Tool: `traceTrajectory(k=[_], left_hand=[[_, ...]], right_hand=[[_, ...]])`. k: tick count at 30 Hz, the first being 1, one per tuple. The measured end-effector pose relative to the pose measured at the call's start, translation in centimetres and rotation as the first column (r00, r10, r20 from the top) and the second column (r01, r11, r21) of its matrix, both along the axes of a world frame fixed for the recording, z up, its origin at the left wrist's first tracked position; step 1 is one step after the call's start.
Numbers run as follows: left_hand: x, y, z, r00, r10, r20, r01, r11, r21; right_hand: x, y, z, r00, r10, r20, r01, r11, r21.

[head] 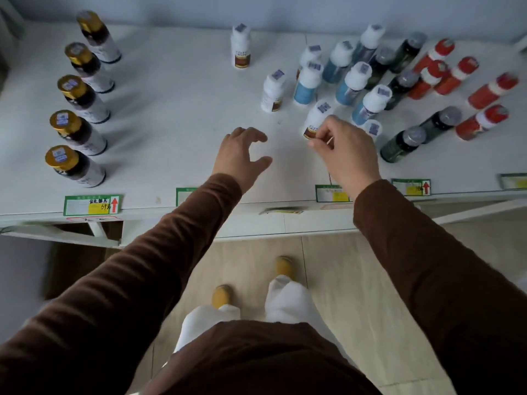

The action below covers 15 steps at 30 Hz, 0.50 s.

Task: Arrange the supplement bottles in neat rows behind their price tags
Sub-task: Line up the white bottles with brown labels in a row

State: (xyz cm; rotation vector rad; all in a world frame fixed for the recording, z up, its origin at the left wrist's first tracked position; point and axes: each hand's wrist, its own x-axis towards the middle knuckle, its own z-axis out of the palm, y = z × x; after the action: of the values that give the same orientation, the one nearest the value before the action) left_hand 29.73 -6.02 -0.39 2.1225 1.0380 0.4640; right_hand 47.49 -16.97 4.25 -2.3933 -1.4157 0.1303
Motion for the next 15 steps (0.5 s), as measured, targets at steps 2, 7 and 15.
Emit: traceTrajectory(k=[2,7,15], left_hand=[[3.2,-0.2,-0.1,1.0,0.017,0.015,-0.016,0.999,-0.032],[10.4,-0.4,-1.1,0.996,0.089,-0.004,-0.089,0.994,-0.069],[16.3,-0.2,-2.8,0.977,0.209,-0.046,-0.212,0.971,-0.109]], right_hand=[[3.0,0.7,0.7,0.998,0.061,0.029,-0.061,0.998,0.007],[9.1,2.7,1.3,0.954,0.294,0.062,-0.291,0.955,-0.055],[12.2,6.0,-0.3,0.816,0.578,-0.02,-0.57,0.797,-0.199]])
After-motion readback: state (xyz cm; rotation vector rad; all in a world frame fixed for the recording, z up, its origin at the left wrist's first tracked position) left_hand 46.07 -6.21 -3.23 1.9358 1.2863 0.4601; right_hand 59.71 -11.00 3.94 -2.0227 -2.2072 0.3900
